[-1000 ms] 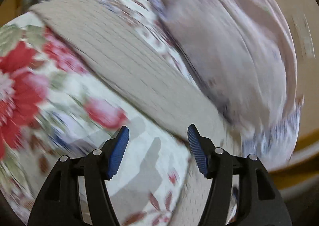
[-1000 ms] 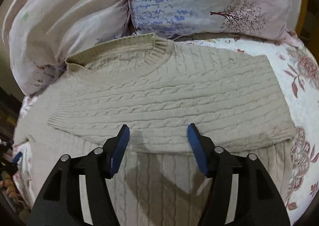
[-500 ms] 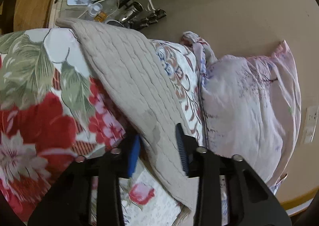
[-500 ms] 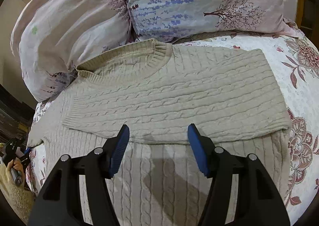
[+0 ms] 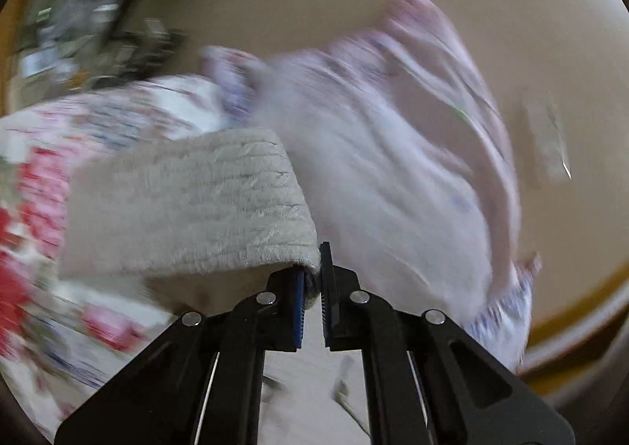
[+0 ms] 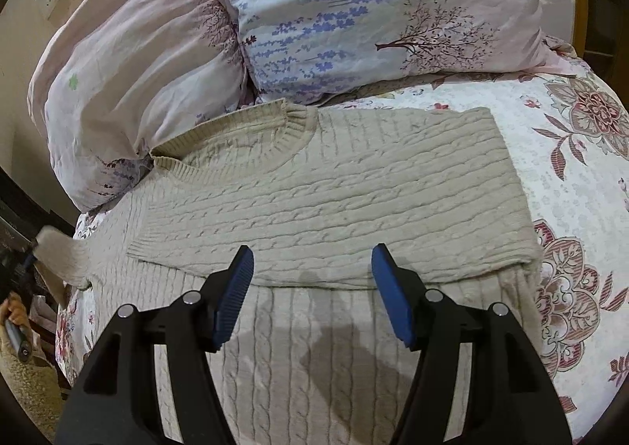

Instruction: Fold small clothes

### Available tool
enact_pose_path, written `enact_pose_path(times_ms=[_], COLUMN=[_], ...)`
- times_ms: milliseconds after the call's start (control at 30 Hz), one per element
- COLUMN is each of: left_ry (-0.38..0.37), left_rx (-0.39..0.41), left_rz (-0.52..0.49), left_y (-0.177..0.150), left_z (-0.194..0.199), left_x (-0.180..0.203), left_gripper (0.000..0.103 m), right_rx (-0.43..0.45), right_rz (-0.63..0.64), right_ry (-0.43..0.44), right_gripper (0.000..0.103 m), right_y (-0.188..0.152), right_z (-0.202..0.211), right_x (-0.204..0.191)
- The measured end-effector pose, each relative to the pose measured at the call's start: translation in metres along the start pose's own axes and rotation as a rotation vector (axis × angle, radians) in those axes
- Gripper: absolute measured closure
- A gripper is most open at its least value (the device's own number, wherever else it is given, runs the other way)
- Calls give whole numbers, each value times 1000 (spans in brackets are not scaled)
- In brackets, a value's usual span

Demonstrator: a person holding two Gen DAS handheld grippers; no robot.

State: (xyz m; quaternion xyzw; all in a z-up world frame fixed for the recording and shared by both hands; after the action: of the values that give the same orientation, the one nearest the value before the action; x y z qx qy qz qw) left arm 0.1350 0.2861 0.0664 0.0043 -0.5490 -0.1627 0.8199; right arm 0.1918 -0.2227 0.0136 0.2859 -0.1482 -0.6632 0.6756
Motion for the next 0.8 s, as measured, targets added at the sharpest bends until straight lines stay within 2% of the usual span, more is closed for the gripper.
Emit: enact_pose_path(times_ms=[133,300,400,567,700,800], left_ry=[-72,-94,-72,8,57,76], left_rx=[-133,-293,-372,-472,-541,-576], left_rz=[-128,-245,-307,-363,-376,-393], left_y=[-61,-144,-195,-254,-284,-290], left_z=[-31,-85,-116,-150,-167,-167], left_x=[43,74,81,66,51,44], left_gripper=[97,97,97,97,97,97], right_rx=[4,7,10,22,29,38], right_rz=[-7,-12,-9,0,13,33], right_ry=[-6,-12,-22,-52,-63,-66], right_gripper=[40,40,39,39,39,39], right_y=[-4,-8,-9,-9,-5,-1], right_z=[2,3,6,12,14,16], right_x=[4,7,9,14,14,10])
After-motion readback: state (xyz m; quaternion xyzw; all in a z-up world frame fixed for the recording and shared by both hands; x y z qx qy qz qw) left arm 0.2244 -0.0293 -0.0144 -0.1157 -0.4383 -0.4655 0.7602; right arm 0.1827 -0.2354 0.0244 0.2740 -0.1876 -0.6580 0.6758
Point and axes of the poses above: each gripper's, at about its wrist camera, not at the fingertips, and z roughly against the way its jaws point, x to its right, y to its top, the point moved 3 cm from there along -z, roughly the way its jaws point, and after that the axes turned 14 degrees about z, right-handed, at the moved point
